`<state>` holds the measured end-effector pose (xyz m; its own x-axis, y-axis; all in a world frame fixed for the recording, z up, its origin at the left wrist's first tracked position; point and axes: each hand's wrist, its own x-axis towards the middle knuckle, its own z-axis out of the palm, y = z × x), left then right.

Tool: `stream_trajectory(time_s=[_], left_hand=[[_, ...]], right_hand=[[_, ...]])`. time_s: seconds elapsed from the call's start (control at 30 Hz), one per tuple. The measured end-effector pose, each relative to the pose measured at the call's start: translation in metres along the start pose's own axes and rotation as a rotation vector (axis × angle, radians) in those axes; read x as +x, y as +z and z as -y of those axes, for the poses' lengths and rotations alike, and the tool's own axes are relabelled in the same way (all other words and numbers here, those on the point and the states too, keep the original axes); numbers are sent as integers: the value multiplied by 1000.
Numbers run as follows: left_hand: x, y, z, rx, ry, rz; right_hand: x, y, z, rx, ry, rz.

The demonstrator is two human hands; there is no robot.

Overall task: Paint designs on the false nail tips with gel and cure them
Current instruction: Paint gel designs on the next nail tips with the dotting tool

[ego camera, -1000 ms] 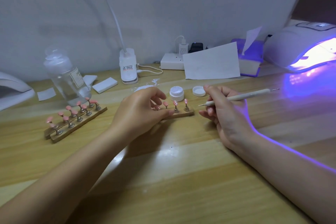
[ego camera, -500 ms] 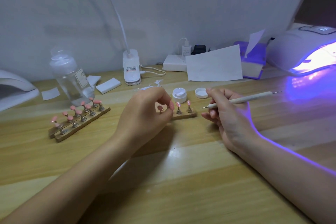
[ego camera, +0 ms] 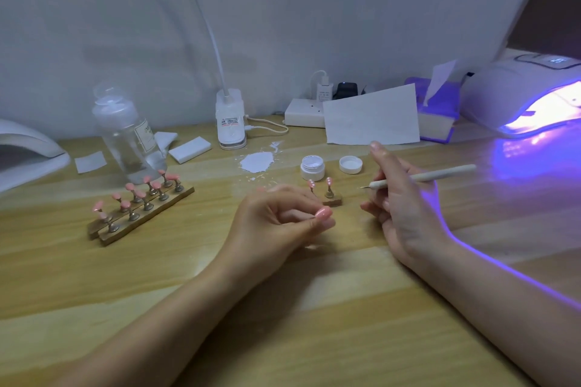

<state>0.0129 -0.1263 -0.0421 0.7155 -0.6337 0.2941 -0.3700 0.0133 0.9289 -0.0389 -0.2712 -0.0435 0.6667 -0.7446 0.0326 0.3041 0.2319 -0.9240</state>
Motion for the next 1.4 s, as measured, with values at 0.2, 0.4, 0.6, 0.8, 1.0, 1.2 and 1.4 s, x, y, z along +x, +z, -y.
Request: stream_trajectory(time_s=[0.2,0.4,0.6,0.8,1.0,1.2,1.4], left_hand=[[0,0,5,-51,-45,14],[-1,1,6,-56,-32,-11],[-1,1,6,-43,-48,-1],[-1,0,6,-11,-53,5],[1,0,7,-8,-73,-1],[1,0,8,-13,-79,4],[1,1,10,13,-66,10]], right_hand=[[16,4,12,-256,-240,93],[56,24,25,-641,-268,233],[77,50,13,-935,-275,263],[79,55,-1,-1094,-279,255],[79,56,-1,-1135,-303,283],[71,53,8,-858,-332,184],[27,34,22,-316,-306,136]])
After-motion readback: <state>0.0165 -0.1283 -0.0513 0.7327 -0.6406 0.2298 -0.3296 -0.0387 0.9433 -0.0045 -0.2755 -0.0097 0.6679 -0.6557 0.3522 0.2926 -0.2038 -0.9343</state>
